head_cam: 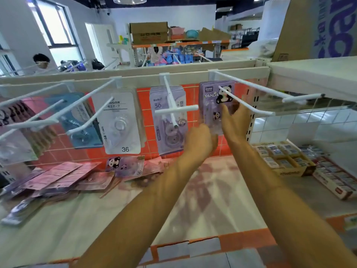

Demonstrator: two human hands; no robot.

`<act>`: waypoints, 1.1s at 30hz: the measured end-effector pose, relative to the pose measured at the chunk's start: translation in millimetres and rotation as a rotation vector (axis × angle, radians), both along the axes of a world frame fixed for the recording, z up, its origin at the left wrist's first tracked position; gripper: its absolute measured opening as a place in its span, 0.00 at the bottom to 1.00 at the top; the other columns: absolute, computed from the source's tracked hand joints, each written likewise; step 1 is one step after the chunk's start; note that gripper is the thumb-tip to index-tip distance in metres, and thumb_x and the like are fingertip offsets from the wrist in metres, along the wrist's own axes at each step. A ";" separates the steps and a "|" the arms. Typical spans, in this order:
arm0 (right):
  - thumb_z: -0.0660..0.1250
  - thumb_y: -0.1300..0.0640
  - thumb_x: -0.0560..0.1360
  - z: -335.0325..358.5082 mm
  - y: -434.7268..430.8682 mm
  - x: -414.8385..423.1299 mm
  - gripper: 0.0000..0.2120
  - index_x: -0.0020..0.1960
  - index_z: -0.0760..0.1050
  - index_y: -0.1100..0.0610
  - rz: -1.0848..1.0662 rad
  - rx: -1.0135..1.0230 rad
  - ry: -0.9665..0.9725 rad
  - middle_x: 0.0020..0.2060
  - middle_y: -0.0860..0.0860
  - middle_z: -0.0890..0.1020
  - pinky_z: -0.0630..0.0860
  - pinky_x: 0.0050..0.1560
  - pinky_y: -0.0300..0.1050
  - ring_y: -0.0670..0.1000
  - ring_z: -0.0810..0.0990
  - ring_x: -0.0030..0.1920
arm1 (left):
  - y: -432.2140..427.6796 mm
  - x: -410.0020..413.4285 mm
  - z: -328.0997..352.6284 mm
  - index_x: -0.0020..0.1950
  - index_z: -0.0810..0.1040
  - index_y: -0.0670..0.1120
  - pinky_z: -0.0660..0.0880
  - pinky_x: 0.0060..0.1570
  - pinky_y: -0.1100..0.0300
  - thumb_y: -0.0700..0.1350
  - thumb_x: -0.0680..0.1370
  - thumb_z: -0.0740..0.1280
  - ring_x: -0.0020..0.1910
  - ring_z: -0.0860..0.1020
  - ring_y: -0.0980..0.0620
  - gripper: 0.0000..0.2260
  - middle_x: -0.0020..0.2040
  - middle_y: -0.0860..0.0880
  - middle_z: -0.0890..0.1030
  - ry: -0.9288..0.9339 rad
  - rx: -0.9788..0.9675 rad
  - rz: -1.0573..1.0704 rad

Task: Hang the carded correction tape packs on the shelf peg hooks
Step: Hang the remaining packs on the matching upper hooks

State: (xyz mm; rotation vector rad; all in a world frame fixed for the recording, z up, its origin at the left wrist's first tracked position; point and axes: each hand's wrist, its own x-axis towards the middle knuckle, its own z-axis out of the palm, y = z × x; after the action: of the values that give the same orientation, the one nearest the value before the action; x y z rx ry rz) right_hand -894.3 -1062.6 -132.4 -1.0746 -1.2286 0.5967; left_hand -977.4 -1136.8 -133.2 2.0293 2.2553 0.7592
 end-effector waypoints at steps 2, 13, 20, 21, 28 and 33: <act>0.65 0.48 0.75 -27.1 -3.2 -4.5 0.18 0.59 0.72 0.59 -0.051 -0.078 -0.023 0.54 0.55 0.78 0.73 0.55 0.47 0.55 0.76 0.55 | -8.5 -6.4 -21.9 0.56 0.76 0.38 0.72 0.45 0.52 0.47 0.79 0.64 0.52 0.78 0.37 0.13 0.52 0.37 0.81 -0.001 -0.047 -0.050; 0.61 0.55 0.74 -162.2 -44.8 -70.9 0.12 0.57 0.76 0.53 0.145 -0.302 -0.450 0.53 0.53 0.80 0.74 0.54 0.49 0.56 0.78 0.55 | -42.2 -100.1 -126.2 0.62 0.74 0.43 0.74 0.55 0.49 0.45 0.80 0.59 0.59 0.75 0.41 0.13 0.61 0.42 0.77 0.189 -0.294 0.048; 0.61 0.52 0.76 -194.8 -27.7 -116.7 0.27 0.74 0.61 0.55 0.323 -0.220 -1.015 0.72 0.55 0.65 0.57 0.73 0.57 0.56 0.62 0.73 | -54.8 -140.7 -160.4 0.75 0.62 0.48 0.69 0.64 0.50 0.38 0.78 0.59 0.70 0.67 0.44 0.25 0.74 0.47 0.66 0.122 -0.310 0.017; 0.63 0.52 0.76 -196.1 -21.3 -117.3 0.30 0.75 0.58 0.55 0.322 -0.209 -1.105 0.74 0.53 0.63 0.53 0.74 0.56 0.55 0.58 0.74 | -56.3 -143.4 -165.1 0.75 0.62 0.49 0.69 0.65 0.50 0.38 0.77 0.60 0.71 0.66 0.44 0.26 0.74 0.47 0.66 0.102 -0.271 -0.003; 0.60 0.51 0.76 -198.6 -16.1 -111.2 0.20 0.67 0.67 0.49 0.194 -0.193 -1.194 0.66 0.49 0.73 0.65 0.66 0.55 0.53 0.69 0.67 | -62.4 -144.4 -173.5 0.70 0.71 0.45 0.74 0.58 0.50 0.35 0.73 0.63 0.63 0.73 0.41 0.24 0.68 0.46 0.74 0.051 -0.168 0.000; 0.58 0.57 0.78 -196.6 -36.5 -97.4 0.20 0.70 0.65 0.54 0.116 -0.122 -1.363 0.68 0.52 0.71 0.66 0.64 0.55 0.57 0.68 0.66 | -70.7 -142.1 -176.2 0.71 0.69 0.49 0.70 0.62 0.54 0.36 0.75 0.60 0.64 0.72 0.45 0.25 0.69 0.50 0.73 0.057 -0.134 -0.006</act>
State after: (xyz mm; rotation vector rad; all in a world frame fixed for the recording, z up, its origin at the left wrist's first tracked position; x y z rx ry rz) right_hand -991.7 -1099.0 -329.0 -1.5719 -2.4387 -0.0857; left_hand -1119.5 -1207.5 -309.4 2.0205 2.2617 0.5407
